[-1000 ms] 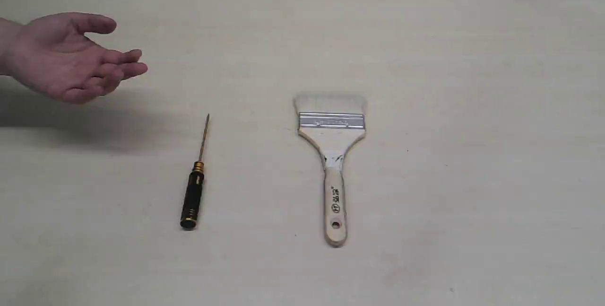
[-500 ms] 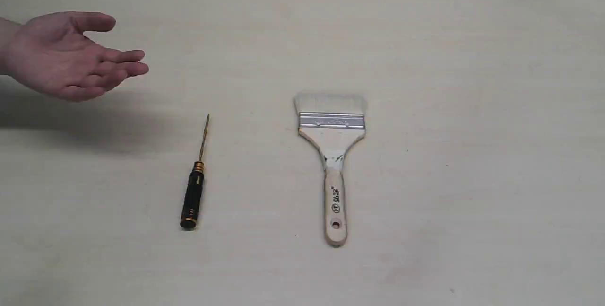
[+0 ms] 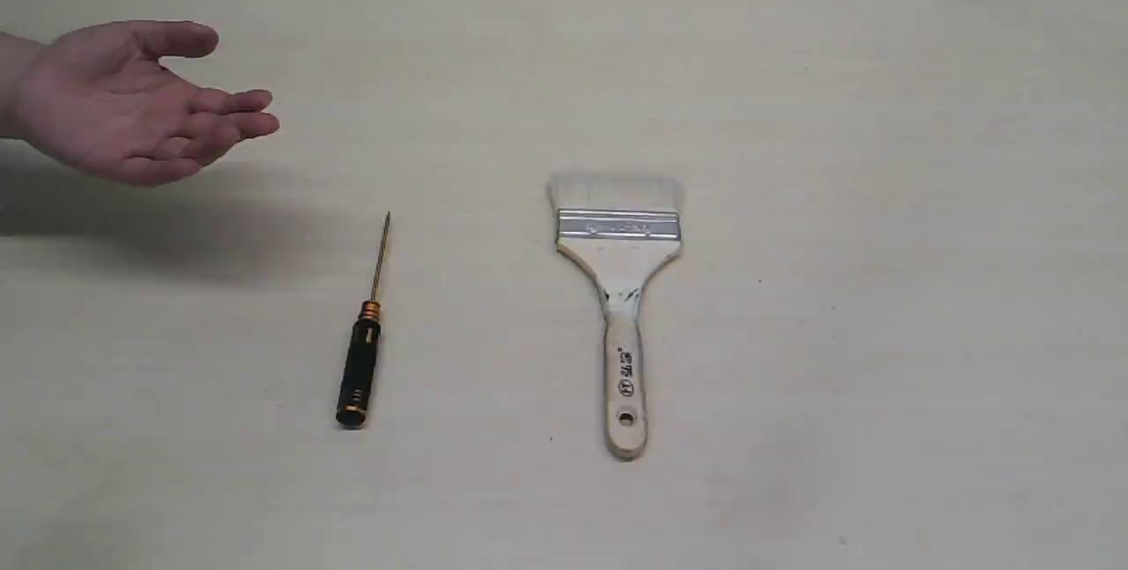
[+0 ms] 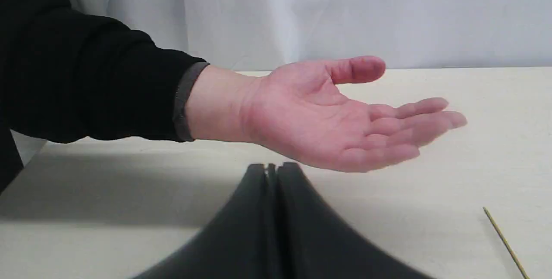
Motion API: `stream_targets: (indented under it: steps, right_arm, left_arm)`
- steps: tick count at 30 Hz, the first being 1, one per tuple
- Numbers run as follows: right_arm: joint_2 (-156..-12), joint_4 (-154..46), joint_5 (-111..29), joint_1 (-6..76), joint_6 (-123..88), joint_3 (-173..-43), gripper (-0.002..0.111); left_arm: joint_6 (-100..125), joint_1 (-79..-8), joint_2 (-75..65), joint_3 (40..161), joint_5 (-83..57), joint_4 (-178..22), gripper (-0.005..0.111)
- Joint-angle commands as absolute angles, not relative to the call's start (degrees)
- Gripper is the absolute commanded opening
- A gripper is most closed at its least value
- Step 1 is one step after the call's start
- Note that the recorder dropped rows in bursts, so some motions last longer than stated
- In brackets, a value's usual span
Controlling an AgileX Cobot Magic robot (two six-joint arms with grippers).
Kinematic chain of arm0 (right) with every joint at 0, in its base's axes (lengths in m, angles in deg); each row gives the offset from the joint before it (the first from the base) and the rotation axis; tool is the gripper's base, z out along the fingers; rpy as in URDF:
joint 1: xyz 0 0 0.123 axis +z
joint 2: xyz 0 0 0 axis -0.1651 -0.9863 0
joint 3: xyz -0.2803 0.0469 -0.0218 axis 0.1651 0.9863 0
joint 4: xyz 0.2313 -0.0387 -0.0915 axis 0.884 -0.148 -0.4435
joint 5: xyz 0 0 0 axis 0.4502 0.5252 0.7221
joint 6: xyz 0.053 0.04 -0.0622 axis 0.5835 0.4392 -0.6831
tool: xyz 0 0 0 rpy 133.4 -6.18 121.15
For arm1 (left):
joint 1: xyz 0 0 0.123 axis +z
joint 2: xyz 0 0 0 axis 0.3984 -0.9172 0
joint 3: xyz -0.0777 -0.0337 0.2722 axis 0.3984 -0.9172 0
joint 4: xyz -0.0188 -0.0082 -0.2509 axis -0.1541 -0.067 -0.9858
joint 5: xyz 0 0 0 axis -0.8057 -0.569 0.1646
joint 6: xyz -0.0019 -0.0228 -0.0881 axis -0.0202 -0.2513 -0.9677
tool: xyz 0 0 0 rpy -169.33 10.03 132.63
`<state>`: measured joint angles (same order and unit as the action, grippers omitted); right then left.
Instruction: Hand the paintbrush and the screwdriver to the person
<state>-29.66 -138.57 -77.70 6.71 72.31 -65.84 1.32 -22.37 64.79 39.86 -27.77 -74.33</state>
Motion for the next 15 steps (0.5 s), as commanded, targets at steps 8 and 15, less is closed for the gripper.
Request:
stream_targets:
  steps: [8,15]
  right_arm:
    - [-42.2,-153.6,-73.3,9.7,44.2,-76.4,0.036]
    - [-48.8,-153.6,-45.6,15.2,30.3,-72.1,0.041]
  left_arm:
    - [1.2,-22.8,64.9,39.7,-27.4,-74.4,0.0]
    - [1.2,-22.8,64.9,39.7,-27.4,-74.4,0.0]
